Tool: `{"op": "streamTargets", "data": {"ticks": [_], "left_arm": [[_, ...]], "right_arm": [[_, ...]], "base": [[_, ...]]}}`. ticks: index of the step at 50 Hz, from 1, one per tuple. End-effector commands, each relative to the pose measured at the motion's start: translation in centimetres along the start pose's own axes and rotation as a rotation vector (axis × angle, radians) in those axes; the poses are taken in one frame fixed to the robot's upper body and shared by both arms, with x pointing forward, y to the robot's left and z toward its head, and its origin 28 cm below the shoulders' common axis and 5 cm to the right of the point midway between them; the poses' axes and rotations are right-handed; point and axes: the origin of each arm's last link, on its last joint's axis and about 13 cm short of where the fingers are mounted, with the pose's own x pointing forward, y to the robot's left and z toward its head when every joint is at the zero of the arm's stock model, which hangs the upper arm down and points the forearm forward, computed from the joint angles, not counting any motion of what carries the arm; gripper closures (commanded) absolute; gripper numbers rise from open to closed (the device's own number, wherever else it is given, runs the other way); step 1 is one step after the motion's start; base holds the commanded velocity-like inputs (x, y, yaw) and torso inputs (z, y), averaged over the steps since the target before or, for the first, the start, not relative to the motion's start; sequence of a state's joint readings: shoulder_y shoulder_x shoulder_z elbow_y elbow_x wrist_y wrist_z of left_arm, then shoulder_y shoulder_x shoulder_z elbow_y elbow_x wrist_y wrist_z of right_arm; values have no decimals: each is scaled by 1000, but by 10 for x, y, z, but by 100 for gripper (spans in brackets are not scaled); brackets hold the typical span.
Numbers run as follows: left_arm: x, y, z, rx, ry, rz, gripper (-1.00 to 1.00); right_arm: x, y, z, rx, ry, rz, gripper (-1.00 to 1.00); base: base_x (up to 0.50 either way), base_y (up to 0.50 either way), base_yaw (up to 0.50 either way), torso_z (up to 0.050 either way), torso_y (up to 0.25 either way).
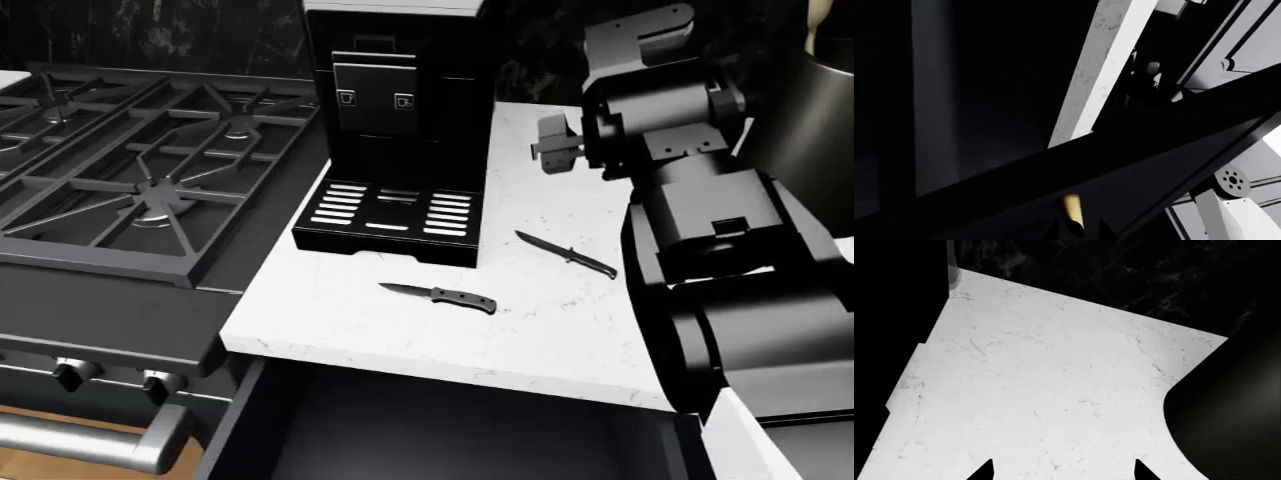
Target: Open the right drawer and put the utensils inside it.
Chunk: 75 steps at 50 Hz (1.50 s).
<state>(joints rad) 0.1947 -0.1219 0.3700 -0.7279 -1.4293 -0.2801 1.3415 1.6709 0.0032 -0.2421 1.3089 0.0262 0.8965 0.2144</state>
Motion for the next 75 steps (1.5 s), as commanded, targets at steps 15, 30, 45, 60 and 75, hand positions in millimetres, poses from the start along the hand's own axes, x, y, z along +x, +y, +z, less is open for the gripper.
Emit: {"op": "streamTargets", "data": {"ticks": [15, 30, 45, 60, 75], "left_arm": [[-158, -89, 6, 212, -769, 22, -100], [-188, -102, 18, 237, -1410, 41, -100], [-185, -100, 21, 161, -1463, 71, -100], [-185, -100, 21, 161, -1463, 71, -100], [-185, -100, 21, 161, -1463, 71, -100]], "right_arm": [[4, 2, -7, 0, 16, -4, -100], [2, -1, -7, -5, 52, 41, -100], [-9, -36, 19, -175, -20, 219, -100], [6, -48, 25, -479, -148, 522, -100], [14, -41, 14, -479, -144, 593, -100]], "base": [[0, 0, 0, 0, 0], [0, 0, 0, 0, 0], [0, 0, 0, 0, 0], [0, 0, 0, 0, 0], [0, 0, 0, 0, 0]]}}
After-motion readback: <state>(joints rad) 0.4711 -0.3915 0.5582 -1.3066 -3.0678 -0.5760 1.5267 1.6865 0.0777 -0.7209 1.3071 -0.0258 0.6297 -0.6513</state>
